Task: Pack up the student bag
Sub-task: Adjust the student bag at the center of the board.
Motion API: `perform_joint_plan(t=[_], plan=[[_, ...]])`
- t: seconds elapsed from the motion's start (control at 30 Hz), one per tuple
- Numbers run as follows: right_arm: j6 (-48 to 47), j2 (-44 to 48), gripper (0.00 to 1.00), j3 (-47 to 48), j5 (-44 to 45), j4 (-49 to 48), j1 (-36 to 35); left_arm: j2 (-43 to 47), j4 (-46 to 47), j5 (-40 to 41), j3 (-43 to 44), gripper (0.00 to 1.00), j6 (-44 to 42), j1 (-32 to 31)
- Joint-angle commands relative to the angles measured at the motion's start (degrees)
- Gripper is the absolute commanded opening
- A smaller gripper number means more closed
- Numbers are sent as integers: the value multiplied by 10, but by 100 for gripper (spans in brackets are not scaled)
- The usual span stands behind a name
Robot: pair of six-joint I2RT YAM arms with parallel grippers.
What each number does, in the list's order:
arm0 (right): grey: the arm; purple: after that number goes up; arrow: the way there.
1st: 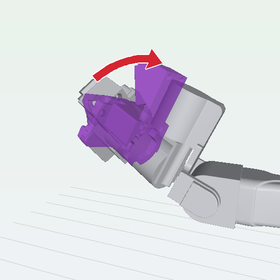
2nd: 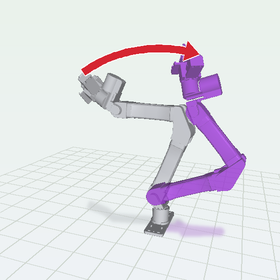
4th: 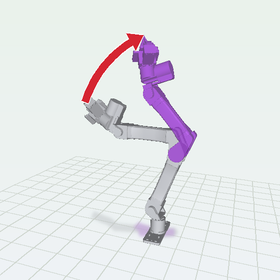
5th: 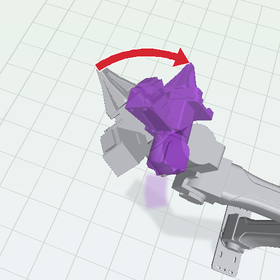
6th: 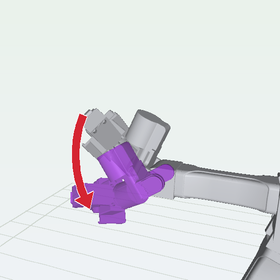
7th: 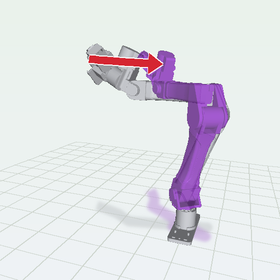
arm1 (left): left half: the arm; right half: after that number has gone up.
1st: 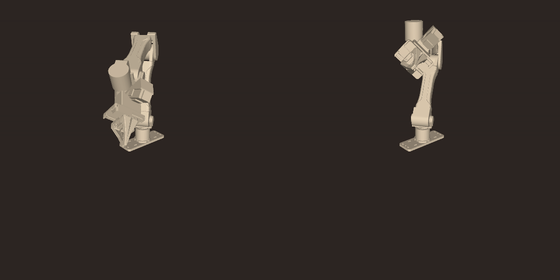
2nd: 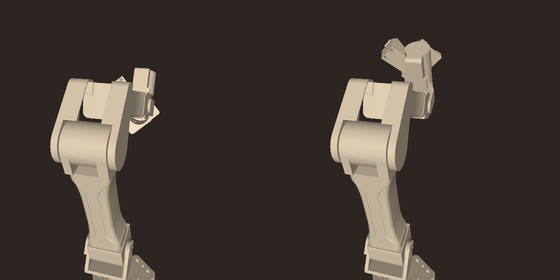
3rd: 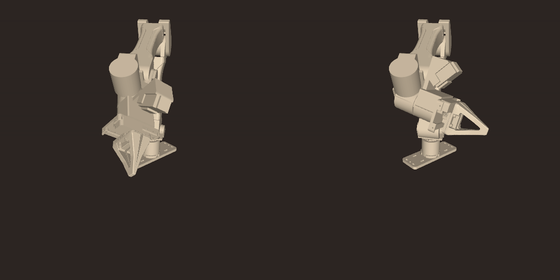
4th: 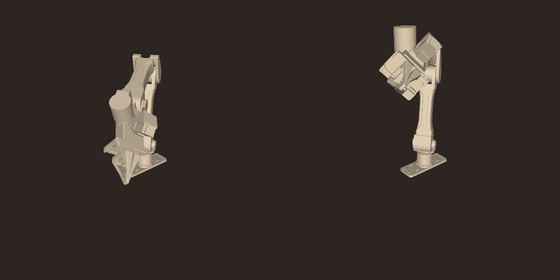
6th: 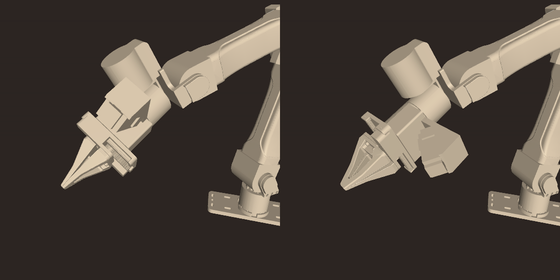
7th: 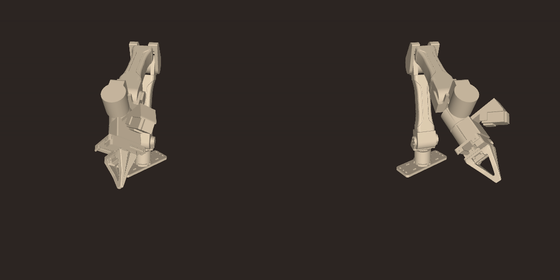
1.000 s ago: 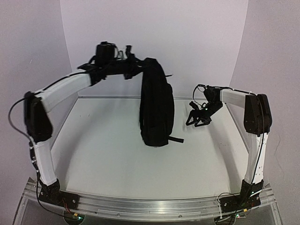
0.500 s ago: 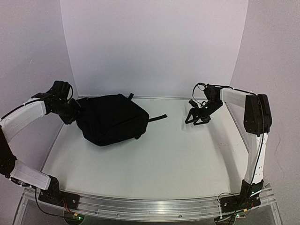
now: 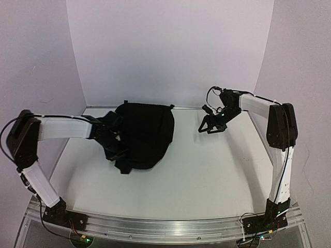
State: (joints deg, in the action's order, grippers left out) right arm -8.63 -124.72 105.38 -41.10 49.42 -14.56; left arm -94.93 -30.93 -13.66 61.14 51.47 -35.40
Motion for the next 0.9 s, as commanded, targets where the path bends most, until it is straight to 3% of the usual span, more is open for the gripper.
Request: perform_joint_plan(t=[0.0, 0.1, 0.27, 0.4, 0.6, 0.77, 0.87], plan=[[1, -2, 77, 4, 1, 4, 1, -115, 16, -129, 152, 0, -115, -118], [0, 6, 77, -3, 1, 5, 1, -126, -38, -115, 193, 0, -149, -156], [-3, 11, 78, -9, -4, 4, 1, -44, -38, -145, 110, 2, -166, -165], [1, 3, 78, -1, -13, 6, 0, 14, -34, -164, 81, 56, -158, -167], [21, 13, 79, -13, -25, 7, -10, 114, -2, -81, 84, 99, -99, -132], [34, 36, 85, -53, -48, 2, -26, 134, -16, -35, 69, 100, -60, 23], [41, 31, 87, -42, -51, -4, -47, 102, -43, -26, 91, 100, -91, 82]])
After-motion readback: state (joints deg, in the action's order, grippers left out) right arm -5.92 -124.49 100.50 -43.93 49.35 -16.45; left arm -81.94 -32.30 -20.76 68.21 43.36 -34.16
